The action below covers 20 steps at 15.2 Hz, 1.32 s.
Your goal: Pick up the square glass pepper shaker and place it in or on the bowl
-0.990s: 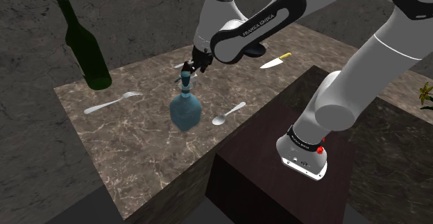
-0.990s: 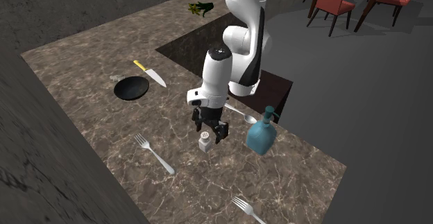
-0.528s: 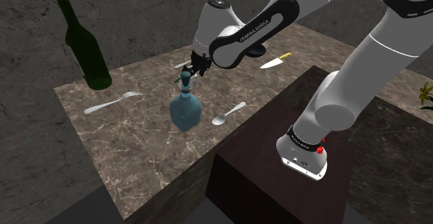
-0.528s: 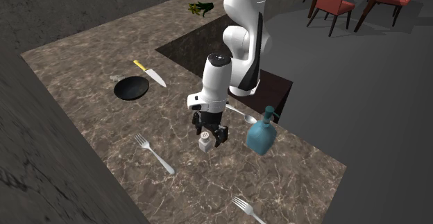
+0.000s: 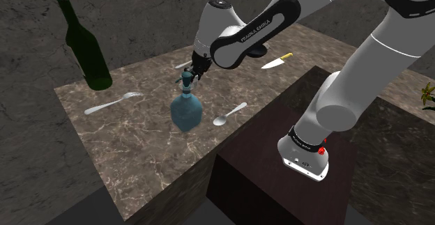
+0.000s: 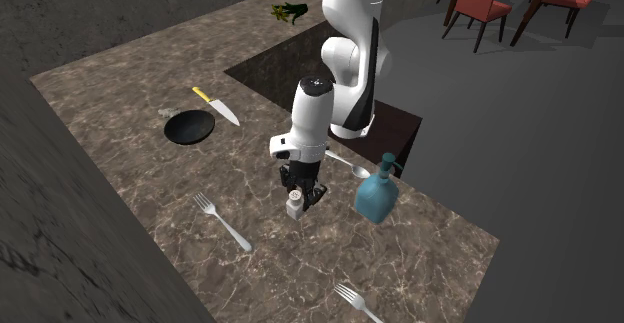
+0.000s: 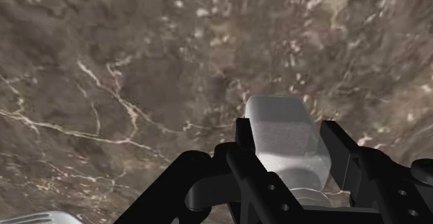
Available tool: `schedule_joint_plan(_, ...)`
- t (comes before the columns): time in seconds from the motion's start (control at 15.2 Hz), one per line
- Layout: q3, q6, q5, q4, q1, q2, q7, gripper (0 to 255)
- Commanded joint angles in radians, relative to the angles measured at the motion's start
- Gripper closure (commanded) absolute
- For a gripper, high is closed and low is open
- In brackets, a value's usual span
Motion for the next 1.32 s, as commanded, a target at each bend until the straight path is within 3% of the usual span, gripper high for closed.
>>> schedule_joint_plan(0.0, 0.001, 0.000, 0.000, 0.000, 0.000, 0.000, 0.000, 255)
schedule_joint_plan(0.26, 0.000, 0.000, 0.000, 0.000, 0.000, 0.001, 0.000, 255)
schedule_joint_plan(1.25, -0.009, -0.219, 0.054, 0.082, 0.013, -0.138, -0.047, 255)
